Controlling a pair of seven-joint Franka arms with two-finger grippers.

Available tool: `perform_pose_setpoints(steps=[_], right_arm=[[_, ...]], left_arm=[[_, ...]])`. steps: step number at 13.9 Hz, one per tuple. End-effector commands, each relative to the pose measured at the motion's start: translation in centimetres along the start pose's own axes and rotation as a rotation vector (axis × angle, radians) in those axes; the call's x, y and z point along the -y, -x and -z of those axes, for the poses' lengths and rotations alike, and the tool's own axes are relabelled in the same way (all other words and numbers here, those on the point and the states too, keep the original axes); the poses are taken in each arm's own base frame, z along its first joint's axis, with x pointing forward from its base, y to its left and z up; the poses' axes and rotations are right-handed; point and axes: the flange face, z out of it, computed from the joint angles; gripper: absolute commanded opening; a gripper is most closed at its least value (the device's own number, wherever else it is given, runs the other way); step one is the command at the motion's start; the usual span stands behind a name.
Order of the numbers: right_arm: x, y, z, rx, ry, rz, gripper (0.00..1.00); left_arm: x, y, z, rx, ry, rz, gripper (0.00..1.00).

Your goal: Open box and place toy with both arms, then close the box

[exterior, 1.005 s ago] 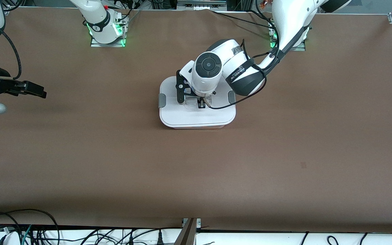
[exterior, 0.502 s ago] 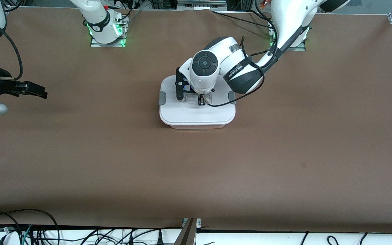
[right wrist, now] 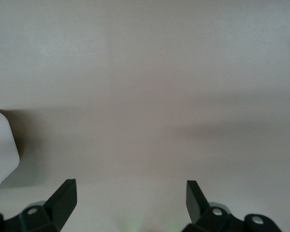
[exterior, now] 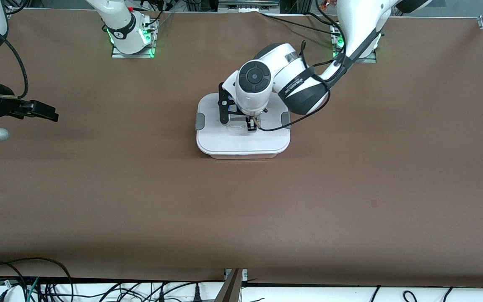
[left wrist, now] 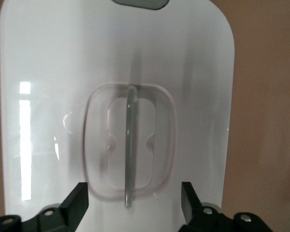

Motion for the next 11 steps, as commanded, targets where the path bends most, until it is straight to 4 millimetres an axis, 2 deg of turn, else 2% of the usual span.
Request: perform_pose_setpoints(steps=[1,3,5,6,7,9,10,11], right_arm=[[0.2,0.0,0.3,-0.01,-0.019,0.013,1.0],[0.3,0.0,0.3,-0.008,-0.02,0.014,1.0],[0.1,0.0,0.3,-0.01,-0.021,0.011,1.0],[0.0,0.0,0.4,-0.011,-0.021,0.01,1.0],[0.1,0.0,0.3,-0.01,-0.021,0.011,1.0],[0.3,-0.1,0.2,-0.013,-0.021,0.014,1.0],[0.4,-0.2,0.1,-0.013,-0.021,0.015,1.0],[0.5,-0.2,0.1,-0.013,-0.021,0.017,1.0]], left_arm=[[0.8,5.6,6.4,0.043,-0.006,0.179,1.0],[0.6,7.9,9.7,0.049,-0.044,0.338,1.0],[1.4,9.9,10.5,0.078,-0.048,0.481,1.0],[2.9,12.0,11.8,0.084,-0.063,0.54,1.0],[4.3,14.2,13.8,0.066,-0.091,0.576,1.0],[7.1,19.5,16.5,0.04,-0.09,0.646,1.0],[7.6,21.5,17.6,0.035,-0.102,0.682,1.0],[7.6,22.6,18.5,0.03,-0.11,0.704,1.0]])
